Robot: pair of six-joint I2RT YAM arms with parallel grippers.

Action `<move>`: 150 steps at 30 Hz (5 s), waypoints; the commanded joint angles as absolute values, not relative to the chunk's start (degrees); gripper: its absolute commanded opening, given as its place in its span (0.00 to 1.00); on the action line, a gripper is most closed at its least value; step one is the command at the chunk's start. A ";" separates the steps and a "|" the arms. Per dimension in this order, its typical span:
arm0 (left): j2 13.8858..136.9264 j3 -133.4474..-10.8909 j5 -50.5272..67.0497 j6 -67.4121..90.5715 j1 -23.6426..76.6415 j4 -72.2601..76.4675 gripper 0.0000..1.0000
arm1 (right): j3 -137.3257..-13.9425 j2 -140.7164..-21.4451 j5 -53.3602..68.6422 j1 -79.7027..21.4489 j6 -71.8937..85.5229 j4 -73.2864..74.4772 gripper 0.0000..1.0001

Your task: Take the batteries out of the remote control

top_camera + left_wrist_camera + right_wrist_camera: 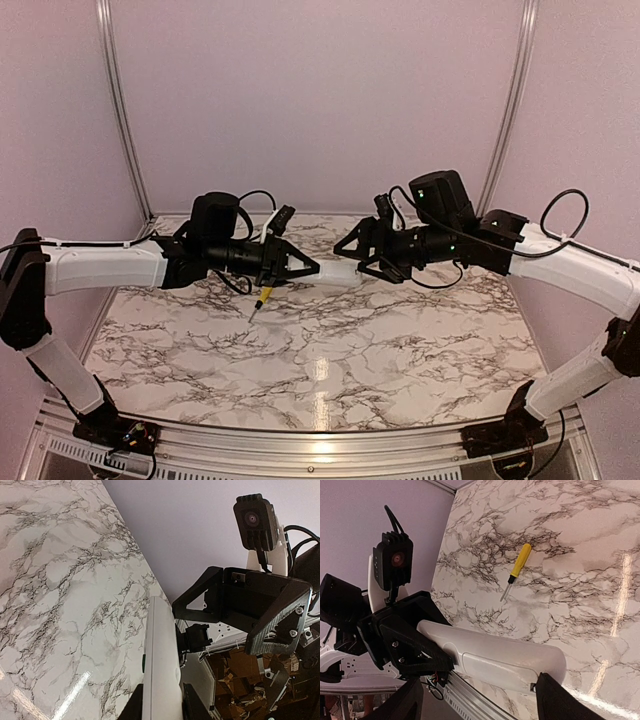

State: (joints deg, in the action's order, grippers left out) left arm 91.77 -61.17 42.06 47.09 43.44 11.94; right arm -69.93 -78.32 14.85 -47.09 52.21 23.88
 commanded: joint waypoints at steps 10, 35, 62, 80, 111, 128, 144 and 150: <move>93.10 -63.81 43.68 46.50 43.06 14.33 0.00 | -70.51 -78.83 14.76 -47.63 51.49 23.68 0.76; 93.69 -63.22 44.39 48.40 42.62 17.46 0.00 | -68.24 -77.73 16.94 -47.64 52.78 21.51 0.76; 94.76 -64.59 42.90 50.02 42.45 16.36 0.00 | -75.52 -75.73 12.04 -45.10 50.48 29.53 0.77; 95.01 -67.06 43.12 51.14 42.45 14.93 0.00 | -78.21 -79.81 12.35 -45.09 48.88 29.33 0.77; 96.46 -67.68 43.49 52.71 42.04 17.27 0.00 | -76.11 -80.60 14.82 -44.79 48.57 28.39 0.78; 97.73 -68.55 43.42 54.06 42.01 18.45 0.00 | -78.39 -79.33 15.72 -43.38 46.41 29.98 0.82; 99.76 -77.38 42.24 52.08 41.22 -0.79 0.00 | -77.67 -78.01 16.90 -40.96 48.51 26.68 0.82; 100.26 -77.54 41.34 51.28 40.70 -4.78 0.00 | -76.73 -77.35 16.58 -40.96 49.77 25.02 0.82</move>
State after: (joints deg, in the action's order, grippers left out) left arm 99.22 -76.34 41.95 52.66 41.25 -0.34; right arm -76.05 -78.83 16.49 -41.21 48.49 27.07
